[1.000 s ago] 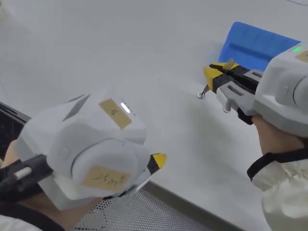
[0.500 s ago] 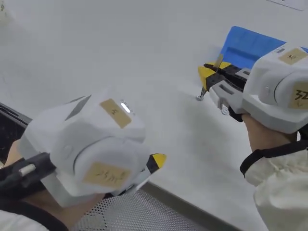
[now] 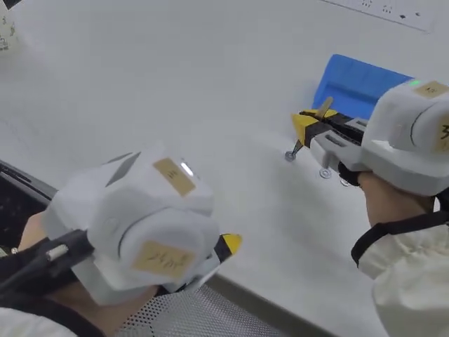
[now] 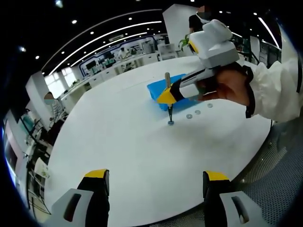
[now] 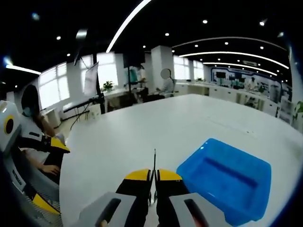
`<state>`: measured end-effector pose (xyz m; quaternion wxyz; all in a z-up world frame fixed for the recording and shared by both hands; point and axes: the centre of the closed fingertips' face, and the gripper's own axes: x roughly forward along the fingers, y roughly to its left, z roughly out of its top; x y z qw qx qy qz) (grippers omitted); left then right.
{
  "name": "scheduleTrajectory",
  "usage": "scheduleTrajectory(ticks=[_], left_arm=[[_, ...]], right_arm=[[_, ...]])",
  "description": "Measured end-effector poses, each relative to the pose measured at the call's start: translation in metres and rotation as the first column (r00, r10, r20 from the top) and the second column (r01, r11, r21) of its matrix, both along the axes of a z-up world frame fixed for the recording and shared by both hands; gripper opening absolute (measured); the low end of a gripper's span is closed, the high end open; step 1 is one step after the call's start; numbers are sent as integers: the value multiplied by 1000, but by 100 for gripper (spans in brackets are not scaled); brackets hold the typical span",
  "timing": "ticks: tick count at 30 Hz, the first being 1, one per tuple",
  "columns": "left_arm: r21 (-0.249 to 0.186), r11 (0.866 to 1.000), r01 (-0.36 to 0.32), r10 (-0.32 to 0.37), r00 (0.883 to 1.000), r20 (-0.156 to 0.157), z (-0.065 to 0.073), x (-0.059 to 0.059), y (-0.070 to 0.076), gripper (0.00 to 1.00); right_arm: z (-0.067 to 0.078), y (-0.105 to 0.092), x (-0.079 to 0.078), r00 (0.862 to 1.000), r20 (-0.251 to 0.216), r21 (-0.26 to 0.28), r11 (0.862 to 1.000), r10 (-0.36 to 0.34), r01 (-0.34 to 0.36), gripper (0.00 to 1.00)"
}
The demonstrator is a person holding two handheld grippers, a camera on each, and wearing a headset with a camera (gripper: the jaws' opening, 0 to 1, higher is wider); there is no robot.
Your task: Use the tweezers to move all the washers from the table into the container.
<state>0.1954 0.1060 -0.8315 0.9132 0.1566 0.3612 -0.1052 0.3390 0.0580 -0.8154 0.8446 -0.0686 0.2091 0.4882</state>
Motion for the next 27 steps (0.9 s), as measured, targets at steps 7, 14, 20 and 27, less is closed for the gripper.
scheduleTrajectory(ticks=[7,14,20,27], left_arm=[[-5,1000,-1,1,1000,8,2,1,0,83],[-6,1000,3,-3,1000,12,5,1,-1,84],[-17,1000,17,-17,1000,17,6,1,-4,85],[-59,998,33,-31,999,45,11,3,-9,88]], right_arm=[[19,-3,-2,1000,7,3,1000,0,0,0],[37,-5,-7,1000,15,15,1000,4,-4,0],[51,-11,-14,1000,25,10,1000,9,-9,0],[63,-18,-11,999,44,3,1000,5,-5,0]])
